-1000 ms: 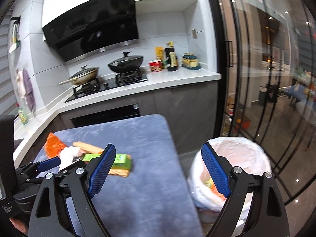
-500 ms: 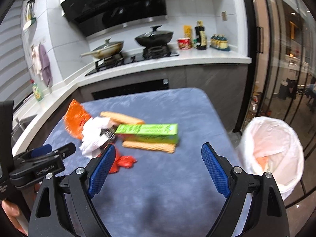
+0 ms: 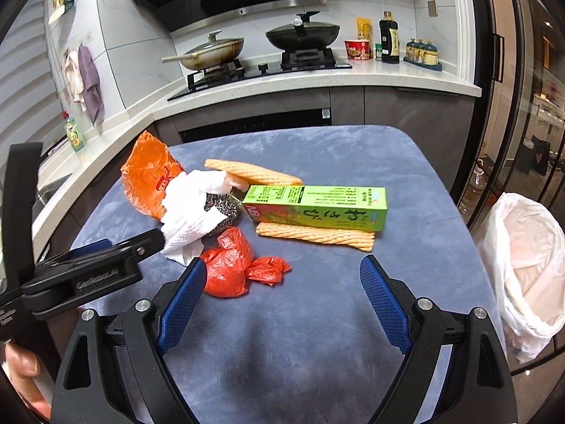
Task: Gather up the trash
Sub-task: 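Grasp the white tissue with the left gripper while the right grasps another part of it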
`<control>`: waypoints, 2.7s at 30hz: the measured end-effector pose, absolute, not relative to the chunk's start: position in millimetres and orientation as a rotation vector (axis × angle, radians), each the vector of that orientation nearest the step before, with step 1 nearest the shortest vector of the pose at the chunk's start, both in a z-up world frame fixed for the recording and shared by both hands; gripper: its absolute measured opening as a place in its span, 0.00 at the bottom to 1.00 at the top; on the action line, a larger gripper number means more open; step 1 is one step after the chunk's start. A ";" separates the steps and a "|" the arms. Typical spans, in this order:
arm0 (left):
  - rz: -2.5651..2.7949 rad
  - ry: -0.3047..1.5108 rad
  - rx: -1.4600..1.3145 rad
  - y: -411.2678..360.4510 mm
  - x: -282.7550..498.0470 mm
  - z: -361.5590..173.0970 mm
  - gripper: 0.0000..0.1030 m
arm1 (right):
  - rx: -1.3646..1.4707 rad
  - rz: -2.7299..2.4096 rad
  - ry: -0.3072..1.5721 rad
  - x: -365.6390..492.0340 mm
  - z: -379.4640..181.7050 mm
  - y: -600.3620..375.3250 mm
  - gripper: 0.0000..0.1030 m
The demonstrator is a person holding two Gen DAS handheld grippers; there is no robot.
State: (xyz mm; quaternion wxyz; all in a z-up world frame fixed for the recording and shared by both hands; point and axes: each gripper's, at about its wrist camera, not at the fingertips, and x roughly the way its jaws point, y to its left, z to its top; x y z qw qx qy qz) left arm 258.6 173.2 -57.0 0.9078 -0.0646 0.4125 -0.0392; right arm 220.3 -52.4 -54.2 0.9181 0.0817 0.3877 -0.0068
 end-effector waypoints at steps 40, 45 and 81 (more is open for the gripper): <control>-0.063 0.902 -0.249 225.0 244.3 -65.5 0.35 | 0.135 0.130 0.845 285.2 -76.9 10.8 0.61; -0.028 0.909 -0.262 236.3 247.6 -67.3 0.36 | 0.127 0.159 0.860 304.9 -89.4 26.2 0.46; -0.313 0.952 -0.099 86.6 218.9 -66.0 0.57 | 0.313 0.086 0.936 167.5 -97.1 -84.4 0.06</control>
